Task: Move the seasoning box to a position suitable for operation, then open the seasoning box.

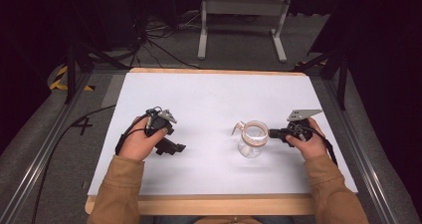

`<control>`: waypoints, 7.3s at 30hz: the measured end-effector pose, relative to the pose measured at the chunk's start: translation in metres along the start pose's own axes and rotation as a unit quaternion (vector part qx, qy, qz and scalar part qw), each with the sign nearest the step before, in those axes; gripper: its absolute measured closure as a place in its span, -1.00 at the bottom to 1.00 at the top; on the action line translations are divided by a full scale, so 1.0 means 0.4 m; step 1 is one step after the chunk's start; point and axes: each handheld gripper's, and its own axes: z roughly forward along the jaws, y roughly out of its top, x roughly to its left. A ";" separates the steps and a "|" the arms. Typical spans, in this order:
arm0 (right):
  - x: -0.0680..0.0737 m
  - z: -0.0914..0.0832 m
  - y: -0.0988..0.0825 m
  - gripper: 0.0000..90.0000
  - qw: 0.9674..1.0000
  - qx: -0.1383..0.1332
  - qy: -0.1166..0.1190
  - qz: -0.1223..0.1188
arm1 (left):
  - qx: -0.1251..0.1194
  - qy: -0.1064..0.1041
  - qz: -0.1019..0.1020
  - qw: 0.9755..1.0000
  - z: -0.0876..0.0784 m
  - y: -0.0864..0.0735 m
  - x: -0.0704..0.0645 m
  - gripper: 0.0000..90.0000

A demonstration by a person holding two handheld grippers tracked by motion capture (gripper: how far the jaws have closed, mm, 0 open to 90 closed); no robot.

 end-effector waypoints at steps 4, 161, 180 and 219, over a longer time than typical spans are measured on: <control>-0.005 0.019 -0.012 0.95 1.000 0.007 0.004 0.003 | 0.000 0.000 -0.001 1.000 -0.002 -0.002 0.001 -0.53; 0.296 -0.062 0.009 0.99 0.994 -0.059 0.070 -0.054 | -0.179 -0.155 0.025 0.971 0.171 0.289 -0.059 0.98; 0.309 -0.027 0.016 1.00 0.995 -0.070 0.062 -0.037 | -0.186 -0.157 0.017 0.970 0.178 0.289 -0.060 0.97; 0.297 -0.024 0.039 1.00 0.991 -0.111 0.063 -0.030 | -0.202 -0.093 0.018 0.975 0.082 0.241 -0.050 0.81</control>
